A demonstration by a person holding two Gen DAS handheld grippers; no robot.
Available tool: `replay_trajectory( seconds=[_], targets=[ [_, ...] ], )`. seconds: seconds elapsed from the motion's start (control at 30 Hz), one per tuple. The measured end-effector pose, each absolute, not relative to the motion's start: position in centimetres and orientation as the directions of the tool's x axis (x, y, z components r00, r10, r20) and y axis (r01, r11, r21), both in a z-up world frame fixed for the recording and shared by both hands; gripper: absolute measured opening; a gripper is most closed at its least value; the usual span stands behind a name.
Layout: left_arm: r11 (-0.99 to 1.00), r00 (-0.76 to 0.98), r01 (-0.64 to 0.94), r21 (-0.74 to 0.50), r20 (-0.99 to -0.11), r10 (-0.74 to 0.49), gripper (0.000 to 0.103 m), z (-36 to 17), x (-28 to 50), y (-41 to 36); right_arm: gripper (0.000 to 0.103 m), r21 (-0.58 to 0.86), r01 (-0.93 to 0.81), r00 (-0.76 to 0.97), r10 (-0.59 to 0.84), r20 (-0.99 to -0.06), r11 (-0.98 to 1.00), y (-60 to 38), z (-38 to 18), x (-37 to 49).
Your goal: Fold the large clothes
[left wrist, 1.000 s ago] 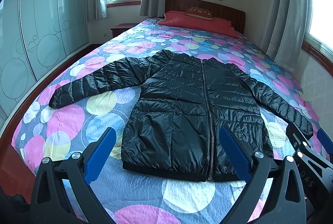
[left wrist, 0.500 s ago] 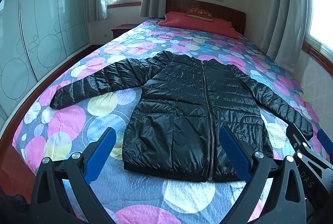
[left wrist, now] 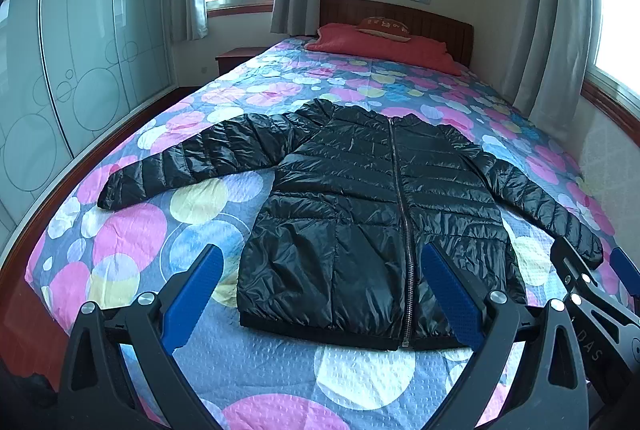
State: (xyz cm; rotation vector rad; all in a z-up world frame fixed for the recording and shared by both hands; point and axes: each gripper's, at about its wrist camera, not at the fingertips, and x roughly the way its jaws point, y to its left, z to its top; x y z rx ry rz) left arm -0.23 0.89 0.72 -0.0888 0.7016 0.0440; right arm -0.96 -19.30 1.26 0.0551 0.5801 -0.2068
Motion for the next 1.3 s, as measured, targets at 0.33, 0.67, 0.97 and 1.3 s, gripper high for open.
replay_trajectory(
  seconds=[0.33,0.67,0.97,1.3],
  targets=[
    [0.995,0.763,-0.071,-0.066,-0.646,0.012,0.098,0.70,-0.26,0.97,0.101,-0.007,0.208,0.817,-0.178,-0.549,0.978,-19.21,1.18,-0.95],
    [0.995,0.763,-0.070,-0.065,-0.646,0.011,0.098,0.66,-0.27,0.91,0.101,-0.008,0.208,0.817,-0.178,-0.549,0.978,-19.20,1.16,-0.90],
    [0.996,0.763,-0.070,-0.064,-0.647,0.012,0.098,0.65,-0.28,0.92,0.101,-0.009,0.207,0.816,-0.177,-0.550,0.978,-18.91,1.07,-0.94],
    [0.996,0.762,-0.070,-0.064,-0.648,0.012,0.098,0.58,-0.24,0.98,0.101,-0.010,0.207,0.816,-0.178,-0.550,0.978,-18.79,1.01,-0.94]
  ],
)
